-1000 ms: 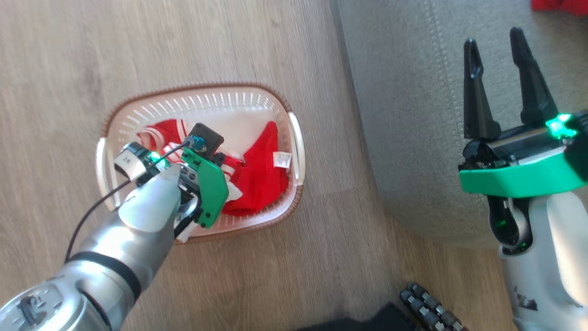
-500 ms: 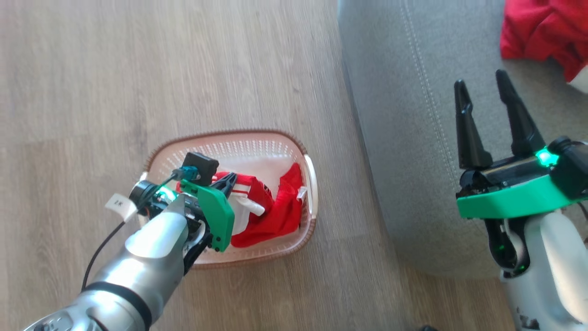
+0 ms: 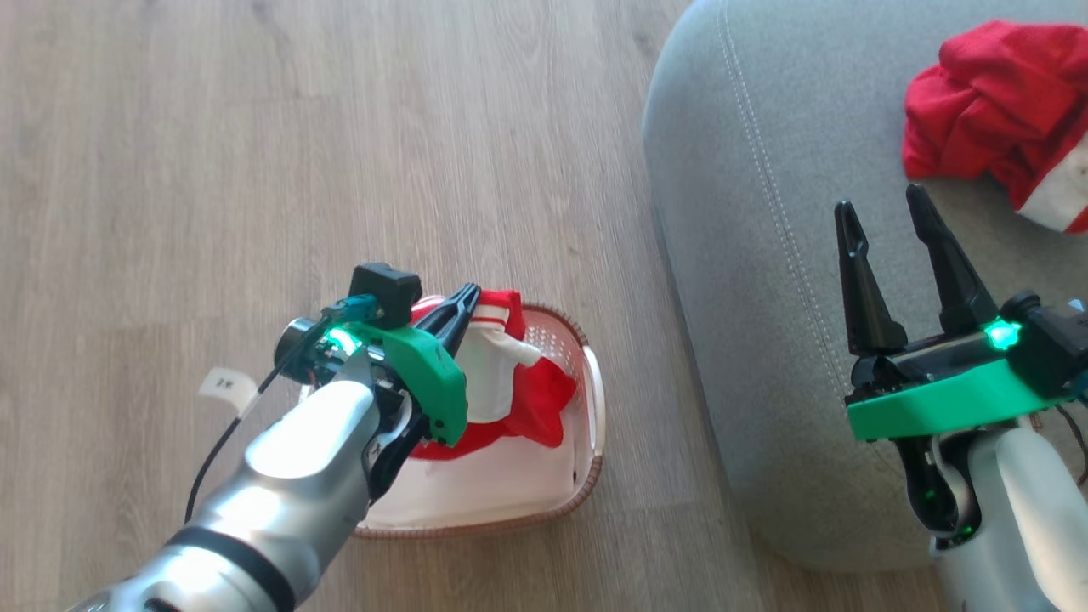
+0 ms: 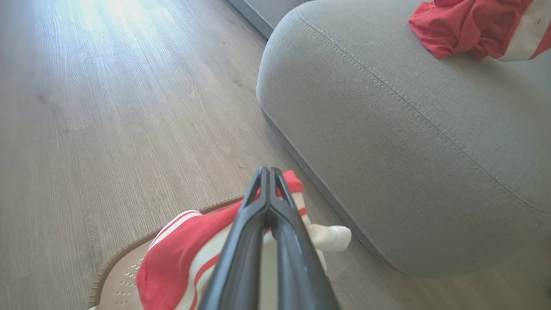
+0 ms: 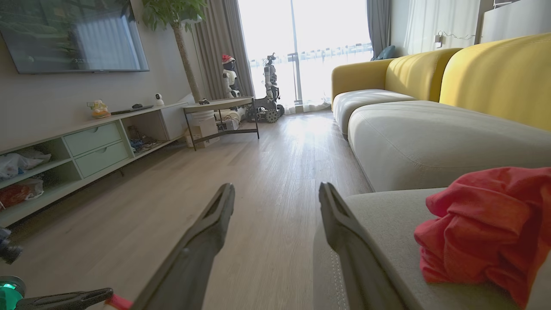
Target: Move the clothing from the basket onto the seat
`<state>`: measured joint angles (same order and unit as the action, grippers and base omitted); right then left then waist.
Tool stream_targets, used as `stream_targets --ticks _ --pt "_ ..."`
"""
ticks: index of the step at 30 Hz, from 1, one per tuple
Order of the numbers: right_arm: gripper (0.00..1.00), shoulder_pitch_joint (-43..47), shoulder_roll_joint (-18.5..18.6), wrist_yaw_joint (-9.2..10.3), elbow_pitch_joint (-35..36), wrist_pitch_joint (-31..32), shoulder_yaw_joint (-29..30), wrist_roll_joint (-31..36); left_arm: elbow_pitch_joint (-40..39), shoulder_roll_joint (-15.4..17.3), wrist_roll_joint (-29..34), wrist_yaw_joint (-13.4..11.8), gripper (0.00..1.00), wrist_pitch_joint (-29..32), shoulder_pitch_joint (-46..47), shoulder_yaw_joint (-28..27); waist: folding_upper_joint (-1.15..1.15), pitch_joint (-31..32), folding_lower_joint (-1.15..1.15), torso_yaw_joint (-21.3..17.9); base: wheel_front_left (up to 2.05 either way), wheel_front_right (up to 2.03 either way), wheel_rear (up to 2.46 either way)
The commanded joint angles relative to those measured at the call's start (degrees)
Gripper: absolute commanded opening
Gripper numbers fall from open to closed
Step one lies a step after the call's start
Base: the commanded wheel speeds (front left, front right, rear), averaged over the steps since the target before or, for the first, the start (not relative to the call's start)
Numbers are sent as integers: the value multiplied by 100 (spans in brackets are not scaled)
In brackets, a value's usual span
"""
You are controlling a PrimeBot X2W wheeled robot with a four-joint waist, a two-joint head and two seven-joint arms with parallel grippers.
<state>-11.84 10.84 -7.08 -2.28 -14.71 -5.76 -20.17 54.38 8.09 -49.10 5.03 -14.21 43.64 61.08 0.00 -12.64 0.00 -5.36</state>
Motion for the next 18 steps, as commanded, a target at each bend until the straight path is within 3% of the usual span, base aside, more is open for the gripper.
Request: stream_targets --ticks 1,6,8,14,18 --pt "100 26 73 -41 152 -29 -92 -44 -180 211 44 -53 0 -77 86 -225 0 107 0 39 0 0 0" --pt "100 142 101 -41 101 -29 -85 -91 -750 459 141 -257 0 -78 -130 -403 0 342 0 91 0 0 0" --pt "100 177 117 -41 87 -29 -73 -109 -936 547 128 -328 21 -78 -197 -441 0 427 0 116 0 0 0" --pt "100 298 164 -41 52 -29 -44 -147 -1576 861 79 -588 16 -58 -371 -546 0 680 0 224 0 0 0" --pt "100 395 214 -41 52 -24 6 -169 -2134 1168 22 -847 33 -24 -494 -681 0 833 0 321 0 0 0"
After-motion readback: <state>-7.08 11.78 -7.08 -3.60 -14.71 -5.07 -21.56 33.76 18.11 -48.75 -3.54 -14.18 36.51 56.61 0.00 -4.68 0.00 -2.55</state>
